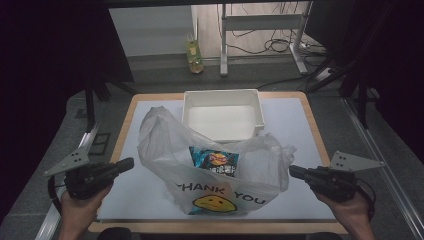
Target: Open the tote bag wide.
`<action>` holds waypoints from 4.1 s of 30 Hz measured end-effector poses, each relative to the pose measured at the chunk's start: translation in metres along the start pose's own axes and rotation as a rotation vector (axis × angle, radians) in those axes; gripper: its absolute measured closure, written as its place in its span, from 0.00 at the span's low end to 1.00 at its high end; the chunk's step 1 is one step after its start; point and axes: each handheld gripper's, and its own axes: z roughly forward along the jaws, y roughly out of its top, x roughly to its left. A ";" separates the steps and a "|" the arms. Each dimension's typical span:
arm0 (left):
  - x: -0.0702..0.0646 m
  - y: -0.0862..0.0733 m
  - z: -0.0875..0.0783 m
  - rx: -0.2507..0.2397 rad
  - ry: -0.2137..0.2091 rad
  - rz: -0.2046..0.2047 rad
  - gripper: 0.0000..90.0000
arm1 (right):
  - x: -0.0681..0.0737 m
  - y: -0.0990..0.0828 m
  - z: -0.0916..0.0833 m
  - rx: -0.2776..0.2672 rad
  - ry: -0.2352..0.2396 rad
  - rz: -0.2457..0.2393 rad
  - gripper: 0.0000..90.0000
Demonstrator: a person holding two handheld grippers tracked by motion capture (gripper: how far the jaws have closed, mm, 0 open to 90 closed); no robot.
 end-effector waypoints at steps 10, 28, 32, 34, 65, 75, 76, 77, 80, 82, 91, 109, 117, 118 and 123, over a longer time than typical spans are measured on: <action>-0.005 0.016 0.001 0.009 -0.031 0.018 0.99 | -0.001 0.010 0.001 -0.001 0.026 0.006 0.97; -0.011 0.055 -0.007 -0.014 -0.079 0.047 0.99 | -0.005 0.048 -0.005 -0.034 0.078 0.005 0.97; -0.014 0.065 -0.006 -0.008 -0.089 0.059 0.99 | -0.006 0.056 -0.006 -0.044 0.089 0.006 0.97; -0.015 0.069 -0.004 -0.006 -0.085 0.067 0.99 | -0.008 0.060 -0.006 -0.049 0.100 0.010 0.97; -0.023 0.076 0.044 0.132 -0.135 0.093 0.99 | 0.009 0.090 0.019 0.007 0.240 -0.041 0.98; -0.021 0.056 0.055 0.165 -0.124 0.095 0.99 | 0.011 0.074 0.030 0.072 0.213 -0.056 0.98; -0.021 0.053 0.057 0.172 -0.118 0.097 0.99 | 0.010 0.072 0.032 0.080 0.207 -0.057 0.98; -0.020 0.051 0.059 0.177 -0.116 0.095 0.99 | 0.009 0.068 0.035 0.091 0.199 -0.056 0.98; -0.016 0.040 0.066 0.185 -0.106 0.079 0.99 | 0.007 0.061 0.041 0.108 0.187 -0.047 0.98; -0.015 0.037 0.068 0.188 -0.107 0.075 0.99 | 0.006 0.059 0.043 0.112 0.182 -0.047 0.98; -0.005 0.011 0.087 0.199 -0.117 0.035 0.99 | -0.006 0.037 0.060 0.143 0.145 -0.008 0.98; 0.008 -0.036 0.123 0.256 -0.120 0.000 0.99 | -0.020 -0.004 0.094 0.206 0.082 0.044 0.98; 0.013 -0.049 0.130 0.289 -0.093 0.001 0.99 | -0.026 -0.019 0.111 0.242 0.054 0.060 0.98; 0.015 -0.051 0.131 0.291 -0.092 -0.004 0.99 | -0.026 -0.019 0.111 0.242 0.054 0.060 0.98; 0.025 -0.062 0.138 0.294 -0.080 -0.039 0.99 | -0.033 -0.030 0.122 0.258 0.043 0.089 0.98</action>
